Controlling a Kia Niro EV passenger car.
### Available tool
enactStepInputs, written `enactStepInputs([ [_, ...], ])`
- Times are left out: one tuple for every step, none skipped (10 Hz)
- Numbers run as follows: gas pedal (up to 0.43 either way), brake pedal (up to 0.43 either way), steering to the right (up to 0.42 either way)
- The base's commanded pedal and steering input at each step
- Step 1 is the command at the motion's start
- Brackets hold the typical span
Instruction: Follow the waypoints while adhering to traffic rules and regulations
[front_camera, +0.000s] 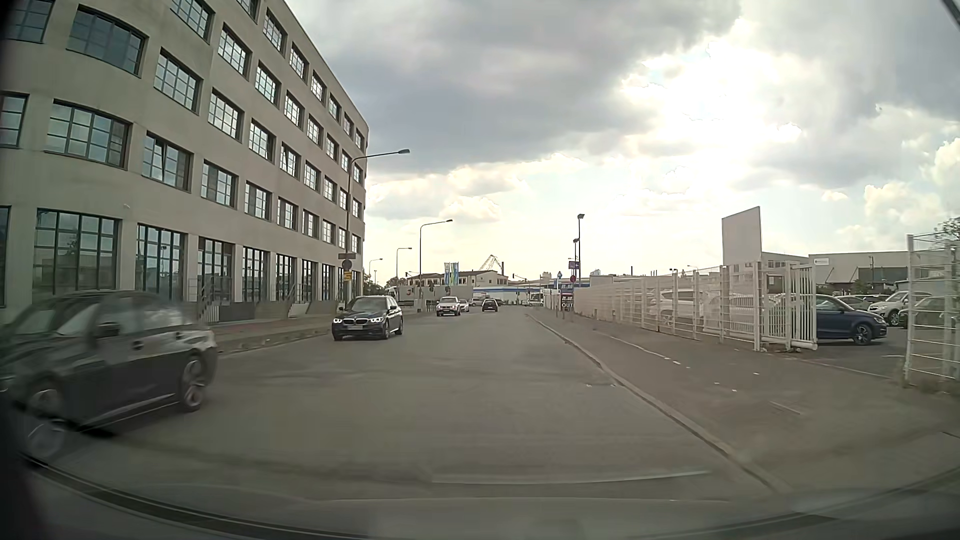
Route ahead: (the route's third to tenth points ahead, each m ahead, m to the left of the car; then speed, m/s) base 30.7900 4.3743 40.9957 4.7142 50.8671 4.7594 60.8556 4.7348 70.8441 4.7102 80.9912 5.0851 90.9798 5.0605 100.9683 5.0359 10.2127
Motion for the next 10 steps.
enactStepInputs([
  [0.039,0.03,-0.004],
  [0.098,0.03,-0.004],
  [0.118,0.03,-0.003],
  [0.059,0.03,-0.004],
  [0.047,0.03,-0.005],
  [0.039,0.03,-0.004],
  [0.059,0.03,-0.004],
  [0.059,0.03,-0.003],
  [0.059,0.03,-0.002],
  [0.047,0.03,-0.002],
])
